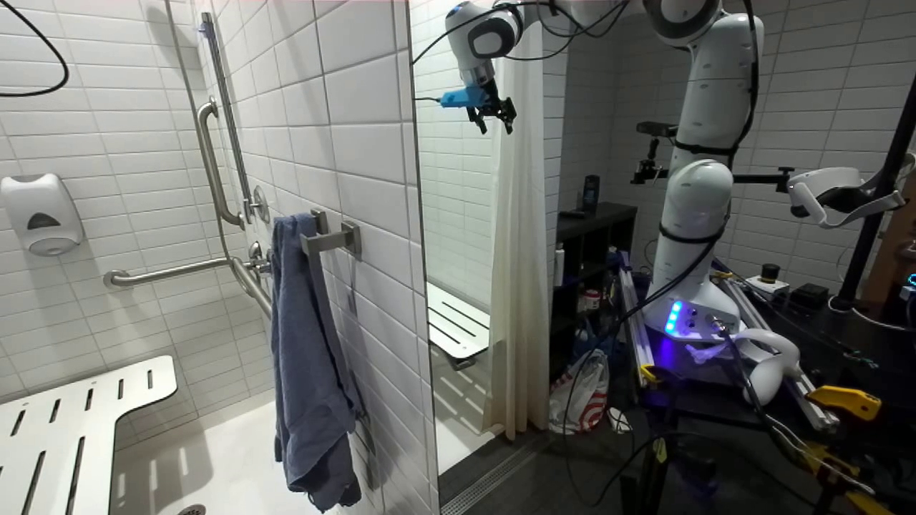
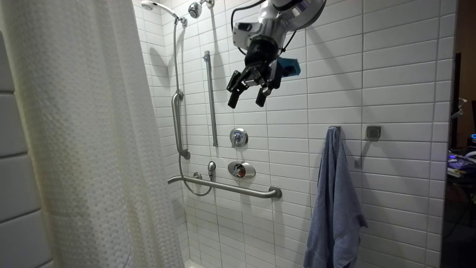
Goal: Close the shower curtain
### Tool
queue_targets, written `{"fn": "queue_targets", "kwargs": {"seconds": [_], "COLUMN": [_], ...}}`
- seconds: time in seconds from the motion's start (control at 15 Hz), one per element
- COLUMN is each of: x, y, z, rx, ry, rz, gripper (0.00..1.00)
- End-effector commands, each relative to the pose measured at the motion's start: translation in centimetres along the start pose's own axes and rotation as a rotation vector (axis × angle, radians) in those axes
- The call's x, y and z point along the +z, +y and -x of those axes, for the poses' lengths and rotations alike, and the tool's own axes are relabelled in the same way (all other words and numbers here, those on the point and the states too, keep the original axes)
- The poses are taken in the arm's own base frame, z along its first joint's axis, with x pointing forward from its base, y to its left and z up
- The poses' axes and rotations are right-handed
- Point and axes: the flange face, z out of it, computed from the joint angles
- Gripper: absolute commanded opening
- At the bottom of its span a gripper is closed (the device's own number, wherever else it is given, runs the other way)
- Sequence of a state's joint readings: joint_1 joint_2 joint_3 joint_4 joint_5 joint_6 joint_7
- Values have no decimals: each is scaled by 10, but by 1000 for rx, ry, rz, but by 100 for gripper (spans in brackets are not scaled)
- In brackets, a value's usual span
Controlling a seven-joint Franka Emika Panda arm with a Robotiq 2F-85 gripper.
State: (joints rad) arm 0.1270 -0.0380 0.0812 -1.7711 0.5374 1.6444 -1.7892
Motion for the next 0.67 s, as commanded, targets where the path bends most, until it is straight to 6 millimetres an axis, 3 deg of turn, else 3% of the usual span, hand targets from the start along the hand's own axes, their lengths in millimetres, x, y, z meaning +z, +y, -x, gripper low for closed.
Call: {"fn": "queue_targets", "kwargs": {"seconds": [0.0,0.53,0.6], "x": [-1,-1,4], "y": [-2,-3,19], "z": [1,1,-1], "rx": [-5,-6,-19], "ry": [-1,2,4], "rz": [-14,-30,-37], "gripper": [100,100,100]}}
